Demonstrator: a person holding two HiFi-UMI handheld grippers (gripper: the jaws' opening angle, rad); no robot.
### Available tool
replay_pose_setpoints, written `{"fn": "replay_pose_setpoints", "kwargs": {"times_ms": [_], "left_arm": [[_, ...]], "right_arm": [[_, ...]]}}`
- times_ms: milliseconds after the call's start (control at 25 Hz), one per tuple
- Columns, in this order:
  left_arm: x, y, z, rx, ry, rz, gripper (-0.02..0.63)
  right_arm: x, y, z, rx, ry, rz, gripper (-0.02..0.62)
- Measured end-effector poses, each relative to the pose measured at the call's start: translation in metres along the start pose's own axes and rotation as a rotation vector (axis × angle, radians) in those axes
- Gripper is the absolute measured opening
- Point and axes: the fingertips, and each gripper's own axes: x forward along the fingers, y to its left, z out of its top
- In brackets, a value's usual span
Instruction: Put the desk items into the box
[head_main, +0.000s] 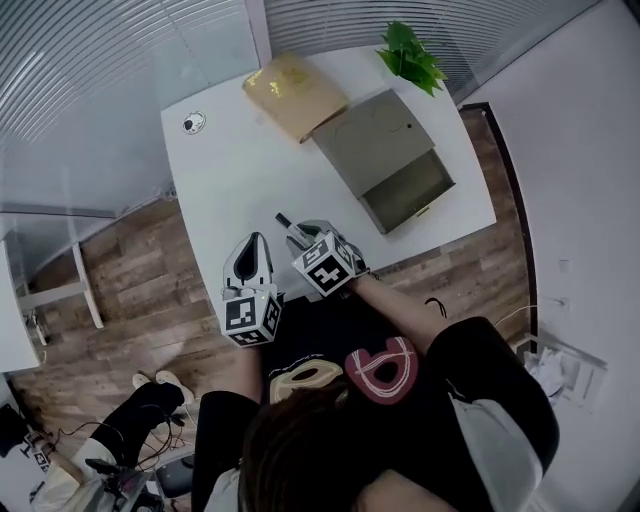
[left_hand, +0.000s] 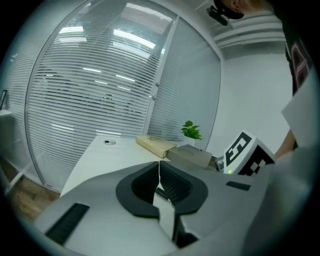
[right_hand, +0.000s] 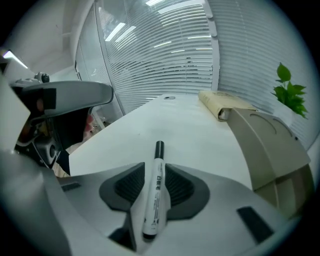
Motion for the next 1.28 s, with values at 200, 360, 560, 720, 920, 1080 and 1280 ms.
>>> {"fn": "replay_pose_setpoints", "kwargs": {"times_ms": [200, 360, 560, 720, 920, 1080, 1280], "left_arm": [[-0.001, -0.002, -0.007, 0.001, 0.015, 0.012, 0.018], [-0.003, -0.005, -0.006, 0.002, 0.010, 0.016, 0.018], [0.001, -0.002, -0.005, 0.004, 0.011, 0.014, 0.018], [0.005, -0.004, -0.004, 0.012, 0.015, -0.001, 0.018], [0.009, -0.007, -0.002, 0.021, 0.013, -0.016, 0.018], [0.009, -0.007, -0.001, 0.021, 0.009, -0.017, 0.018], [0.012, -0.010, 0.004, 0.018, -0.007, -0.023, 0.018]], "right_arm": [[0.005, -0.004, -0.007, -0.019, 0.020, -0.023, 0.105], [0.005, -0.006, -0.007, -0.031, 0.025, -0.033, 0.092], [0.008, -0.007, -0.006, -0.035, 0.029, -0.041, 0.091], [0.009, -0.009, -0.006, -0.029, 0.038, -0.045, 0.080], [0.009, -0.010, -0.006, -0.013, 0.044, -0.037, 0.075], [0.008, -0.011, -0.005, -0.001, 0.032, -0.027, 0.072], [-0.005, -0.019, 0.006, 0.014, -0.014, -0.009, 0.072]]}}
